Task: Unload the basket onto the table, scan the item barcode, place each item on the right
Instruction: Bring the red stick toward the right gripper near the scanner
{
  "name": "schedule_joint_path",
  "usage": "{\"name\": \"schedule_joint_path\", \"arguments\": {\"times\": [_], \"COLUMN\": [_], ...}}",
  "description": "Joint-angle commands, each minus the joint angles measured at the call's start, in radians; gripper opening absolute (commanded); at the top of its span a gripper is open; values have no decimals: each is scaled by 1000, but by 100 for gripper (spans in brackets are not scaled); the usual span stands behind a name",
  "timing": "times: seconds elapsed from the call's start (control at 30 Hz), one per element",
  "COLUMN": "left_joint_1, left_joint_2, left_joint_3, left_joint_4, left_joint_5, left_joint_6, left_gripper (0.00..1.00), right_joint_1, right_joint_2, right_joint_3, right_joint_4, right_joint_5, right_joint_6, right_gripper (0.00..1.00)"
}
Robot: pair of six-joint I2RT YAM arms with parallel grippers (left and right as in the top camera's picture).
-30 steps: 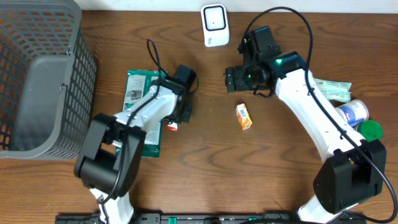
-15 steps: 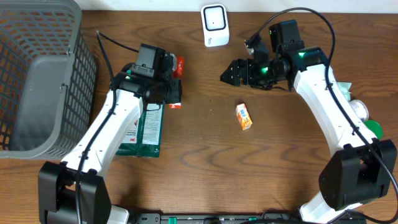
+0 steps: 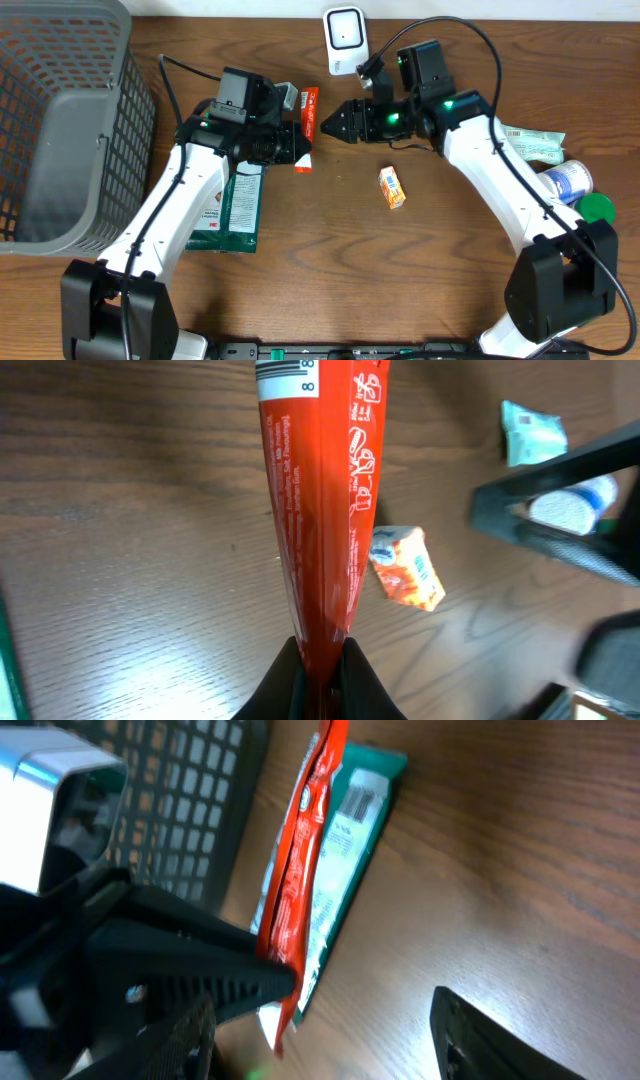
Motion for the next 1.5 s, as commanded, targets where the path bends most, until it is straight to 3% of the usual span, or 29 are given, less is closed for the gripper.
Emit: {"name": "schedule_joint_path", "arguments": {"times": [0.0, 0.2, 0.77, 1.17, 1.47], "left_joint_1": [51, 80, 51, -84, -84], "left_joint_2": [2, 1, 1, -67, -132], "left_joint_3": [14, 14, 14, 14, 14], "left_joint_4": [9, 13, 16, 31, 73], "left_joint_5": [107, 137, 132, -206, -216], "left_joint_6": [-6, -6, 87, 100, 57], "left_gripper": [7, 7, 7, 7, 7], "right_joint_1": [26, 70, 85, 21, -31], "right_joint_2": [9, 9, 9, 9, 9], "right_joint_3": [-48, -88, -106, -106, -112], "right_joint_4": [62, 163, 320, 242, 242], "right_joint_5": [-12, 23, 77, -18, -177], "right_joint_6": [60, 81, 172, 110, 89], "right_gripper": [63, 57, 56, 57, 62]}}
